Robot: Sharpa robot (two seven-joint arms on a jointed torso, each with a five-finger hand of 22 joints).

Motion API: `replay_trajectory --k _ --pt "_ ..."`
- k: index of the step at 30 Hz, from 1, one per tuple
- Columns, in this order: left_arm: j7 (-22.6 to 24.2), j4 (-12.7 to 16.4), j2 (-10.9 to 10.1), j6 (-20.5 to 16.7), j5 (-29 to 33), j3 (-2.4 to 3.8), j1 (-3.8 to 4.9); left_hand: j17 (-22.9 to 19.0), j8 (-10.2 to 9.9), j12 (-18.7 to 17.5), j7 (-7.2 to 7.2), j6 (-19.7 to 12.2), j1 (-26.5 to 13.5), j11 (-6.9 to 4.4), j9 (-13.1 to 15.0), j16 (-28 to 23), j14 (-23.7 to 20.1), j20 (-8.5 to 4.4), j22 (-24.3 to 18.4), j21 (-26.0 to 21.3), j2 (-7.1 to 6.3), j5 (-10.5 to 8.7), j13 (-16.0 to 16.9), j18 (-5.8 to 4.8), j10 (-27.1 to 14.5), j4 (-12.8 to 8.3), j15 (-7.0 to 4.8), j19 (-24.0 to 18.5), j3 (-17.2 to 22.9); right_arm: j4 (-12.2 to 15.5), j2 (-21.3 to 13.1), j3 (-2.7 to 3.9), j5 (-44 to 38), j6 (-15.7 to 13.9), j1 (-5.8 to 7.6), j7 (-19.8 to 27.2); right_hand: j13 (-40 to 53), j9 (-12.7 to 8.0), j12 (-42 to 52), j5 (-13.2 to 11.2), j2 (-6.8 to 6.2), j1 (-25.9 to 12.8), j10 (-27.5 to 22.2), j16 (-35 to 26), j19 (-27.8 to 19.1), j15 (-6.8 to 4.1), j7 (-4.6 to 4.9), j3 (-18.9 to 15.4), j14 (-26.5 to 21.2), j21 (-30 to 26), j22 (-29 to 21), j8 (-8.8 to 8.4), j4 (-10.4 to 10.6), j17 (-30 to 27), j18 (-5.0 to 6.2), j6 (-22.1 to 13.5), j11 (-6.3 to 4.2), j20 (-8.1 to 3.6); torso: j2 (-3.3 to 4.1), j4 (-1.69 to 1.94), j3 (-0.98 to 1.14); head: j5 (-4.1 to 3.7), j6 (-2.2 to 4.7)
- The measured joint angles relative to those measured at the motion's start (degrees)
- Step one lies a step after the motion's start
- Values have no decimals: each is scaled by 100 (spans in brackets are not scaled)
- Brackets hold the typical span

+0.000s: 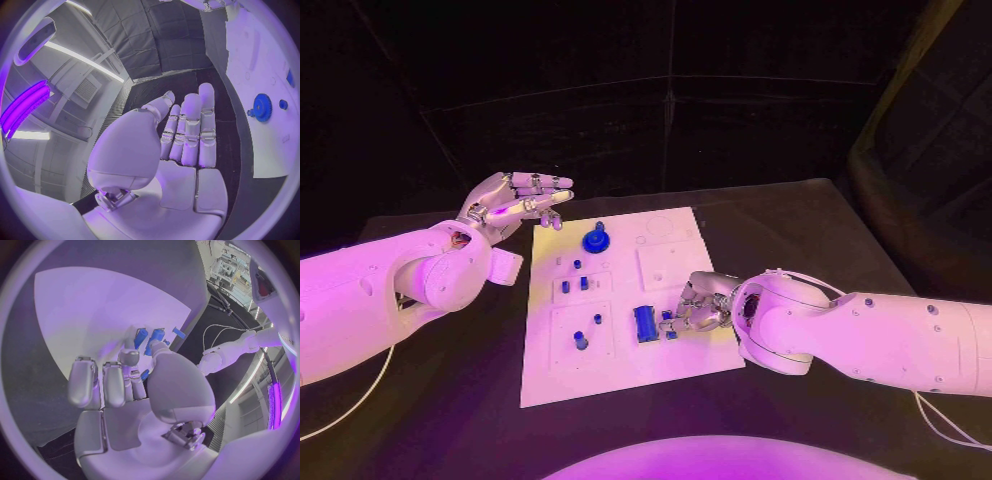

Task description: Assemble the parts on the task board

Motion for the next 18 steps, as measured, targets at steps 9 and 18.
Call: replay_trajectory --k 9,18 --pt "-3 -1 -6 1 0 0 0 0 0 0 0 0 0 0 0 0 0 0 0 0 0 0 0 0 0 0 0 0 0 149 -217 0 -39 36 0 117 -36 54 -105 -495 -36 511 -21 -67 -21 0 32 -228 0 -68 -61 -50 -306 -53 0 -32 21 22 -2 0 4 -1 3" --pt "-12 -8 -9 1 0 0 0 -4 0 0 0 0 0 2 0 0 0 0 -3 0 0 0 -2 0 -2 0 0 0 0 218 -375 0 -82 124 0 260 -39 68 -105 -578 -11 588 -42 -67 -21 0 52 -278 0 -68 -66 -50 -302 -59 0 -52 41 21 -4 -6 4 -7 12"
